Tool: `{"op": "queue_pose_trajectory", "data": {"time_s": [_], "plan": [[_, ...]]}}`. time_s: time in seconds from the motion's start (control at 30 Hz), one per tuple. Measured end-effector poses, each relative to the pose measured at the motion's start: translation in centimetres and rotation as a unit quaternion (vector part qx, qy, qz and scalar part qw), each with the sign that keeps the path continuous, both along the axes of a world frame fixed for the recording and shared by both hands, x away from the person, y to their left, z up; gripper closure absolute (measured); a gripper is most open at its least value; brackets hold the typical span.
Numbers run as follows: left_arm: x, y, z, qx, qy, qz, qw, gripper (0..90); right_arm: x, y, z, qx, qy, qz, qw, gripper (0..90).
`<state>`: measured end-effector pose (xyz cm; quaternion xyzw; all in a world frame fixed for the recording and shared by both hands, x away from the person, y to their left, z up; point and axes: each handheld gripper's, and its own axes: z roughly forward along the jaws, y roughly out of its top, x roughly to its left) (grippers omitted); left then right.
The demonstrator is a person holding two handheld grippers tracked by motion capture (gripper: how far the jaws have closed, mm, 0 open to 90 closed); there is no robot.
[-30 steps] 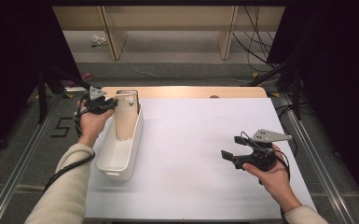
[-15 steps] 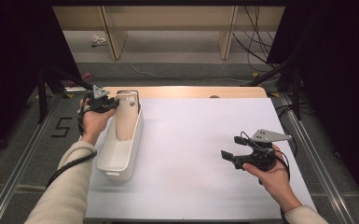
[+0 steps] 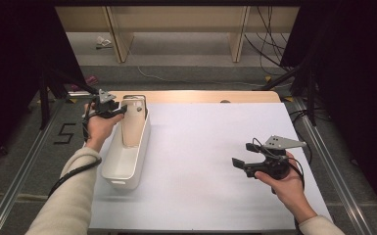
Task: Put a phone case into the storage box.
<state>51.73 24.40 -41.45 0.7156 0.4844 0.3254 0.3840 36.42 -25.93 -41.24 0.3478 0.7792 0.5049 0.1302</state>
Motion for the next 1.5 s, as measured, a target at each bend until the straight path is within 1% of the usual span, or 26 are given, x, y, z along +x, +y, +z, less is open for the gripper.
{"op": "queue_pose_trajectory", "data": {"time_s": [0.03, 0.13, 0.23, 0.3, 0.33, 0.4, 0.5, 0.63, 0.73, 0.8, 0.87, 0.97, 1.13, 1.23, 1.37, 1.5], "plan": [[-0.1, 0.0, 0.1, 0.002, -0.002, 0.0, 1.0, 56.8, 0.0, 0.0, 0.0, 0.0, 0.0, 0.0, 1.0, 18.5], [-0.5, 0.1, 0.6, -0.003, -0.004, 0.0, 1.0, 49.9, 0.0, 0.0, 0.0, 0.0, 0.001, 0.0, 1.0, 18.5], [-1.3, 0.1, 1.3, -0.011, -0.004, -0.005, 0.9999, 43.2, 0.0, 0.0, 0.0, 0.0, 0.001, -0.002, 1.0, 18.5], [-2.0, 0.2, 2.0, -0.019, -0.007, -0.005, 0.9998, 36.6, 0.0, 0.0, 0.0, 0.0, 0.0, -0.002, 1.0, 18.5], [-2.3, 0.2, 2.3, -0.026, -0.008, -0.009, 0.9996, 34.7, 0.0, 0.0, 0.0, 0.0, 0.0, -0.002, 1.0, 18.5], [-3.1, 0.2, 2.9, -0.033, -0.011, -0.021, 0.9992, 29.9, 0.0, 0.1, 0.0, -0.001, 0.001, -0.002, 1.0, 18.6], [-4.3, 0.0, 3.8, -0.063, -0.013, -0.044, 0.997, 24.2, 0.0, 0.1, -0.1, -0.003, 0.0, -0.003, 1.0, 18.6], [-6.0, -0.4, 4.6, -0.065, -0.018, -0.06, 0.9959, 16.5, 0.1, 0.1, -0.1, -0.003, 0.0, -0.006, 1.0, 19.1], [-7.1, -0.6, 4.8, -0.06, -0.018, -0.069, 0.9957, 15.6, 0.1, 0.1, -0.1, -0.003, -0.001, -0.006, 1.0, 19.0], [-7.8, -0.6, 4.7, -0.052, -0.021, -0.07, 0.996, 14.6, 0.1, 0.1, -0.1, -0.002, -0.001, -0.005, 1.0, 19.1], [-8.3, -0.7, 4.6, -0.056, -0.021, -0.074, 0.9954, 11.5, 0.1, 0.1, -0.1, -0.002, 0.0, -0.004, 1.0, 19.1], [-8.9, -1.0, 4.5, -0.054, -0.02, -0.085, 0.9947, 8.8, 0.0, 0.1, -0.1, -0.002, -0.001, -0.004, 1.0, 19.0], [-9.9, -1.4, 4.7, -0.072, -0.029, -0.103, 0.9917, 4.0, 0.1, 0.1, -0.1, -0.002, 0.0, -0.003, 1.0, 18.9], [-10.5, -1.8, 4.8, -0.086, -0.031, -0.119, 0.9886, 2.3, 0.0, 0.1, -0.1, -0.002, 0.0, -0.001, 1.0, 18.8], [-11.2, -2.2, 4.6, -0.081, -0.035, -0.13, 0.9876, 1.3, 0.0, 0.1, -0.1, -0.001, 0.0, 0.0, 1.0, 18.7], [-11.9, -2.6, 4.4, -0.09, -0.034, -0.142, 0.9851, 0.6, 0.0, 0.1, -0.1, 0.0, -0.001, 0.001, 1.0, 18.6]]}}
